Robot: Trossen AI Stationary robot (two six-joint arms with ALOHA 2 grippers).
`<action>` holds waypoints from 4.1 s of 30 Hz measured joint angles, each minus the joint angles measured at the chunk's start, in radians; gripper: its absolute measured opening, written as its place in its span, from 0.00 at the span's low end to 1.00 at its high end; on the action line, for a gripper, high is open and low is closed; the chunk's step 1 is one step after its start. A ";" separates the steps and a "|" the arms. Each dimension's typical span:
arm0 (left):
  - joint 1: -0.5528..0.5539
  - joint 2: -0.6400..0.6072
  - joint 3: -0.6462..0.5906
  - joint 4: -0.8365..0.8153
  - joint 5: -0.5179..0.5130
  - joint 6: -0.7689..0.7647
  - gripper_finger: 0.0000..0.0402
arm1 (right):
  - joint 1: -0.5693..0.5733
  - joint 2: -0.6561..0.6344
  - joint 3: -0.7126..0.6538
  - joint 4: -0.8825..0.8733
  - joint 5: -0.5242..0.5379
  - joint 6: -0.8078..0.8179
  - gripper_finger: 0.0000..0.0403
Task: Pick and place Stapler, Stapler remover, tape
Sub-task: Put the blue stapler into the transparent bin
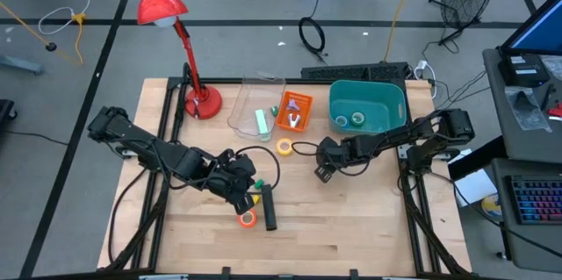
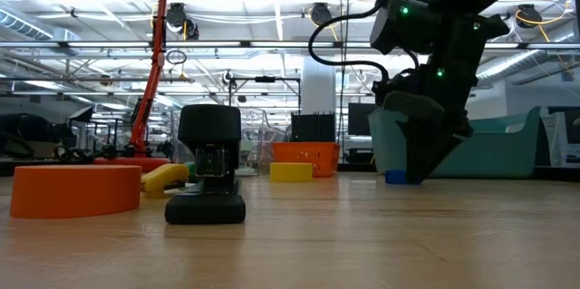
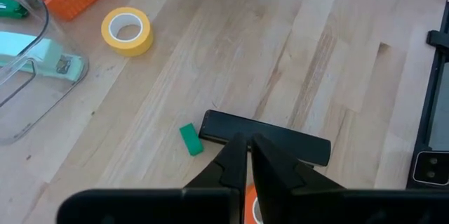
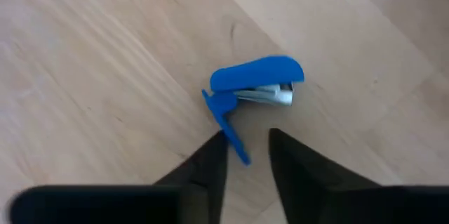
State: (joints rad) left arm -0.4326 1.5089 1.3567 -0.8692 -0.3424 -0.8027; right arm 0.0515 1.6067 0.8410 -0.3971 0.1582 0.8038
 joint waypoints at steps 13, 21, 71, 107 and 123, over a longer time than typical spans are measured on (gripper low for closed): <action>0.000 0.000 0.000 0.000 -0.004 -0.006 0.06 | 0.006 -0.001 0.001 0.122 -0.159 0.079 0.01; 0.007 0.000 0.000 -0.008 -0.035 -0.024 0.06 | 0.024 -0.089 0.001 0.385 -0.239 0.186 0.01; 0.200 -0.038 0.260 0.394 -0.227 1.228 0.70 | 0.226 -0.273 0.087 1.351 -0.075 0.157 0.00; 0.145 0.074 0.336 0.412 -0.218 1.209 0.53 | 0.210 -0.229 0.086 1.349 0.024 0.156 0.00; 0.145 0.074 0.336 0.420 -0.252 1.209 0.53 | 0.210 -0.229 0.086 1.349 0.024 0.149 0.00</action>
State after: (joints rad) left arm -0.2874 1.5833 1.6932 -0.4495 -0.5948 0.4066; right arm 0.2611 1.3773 0.9272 0.9524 0.1825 0.9527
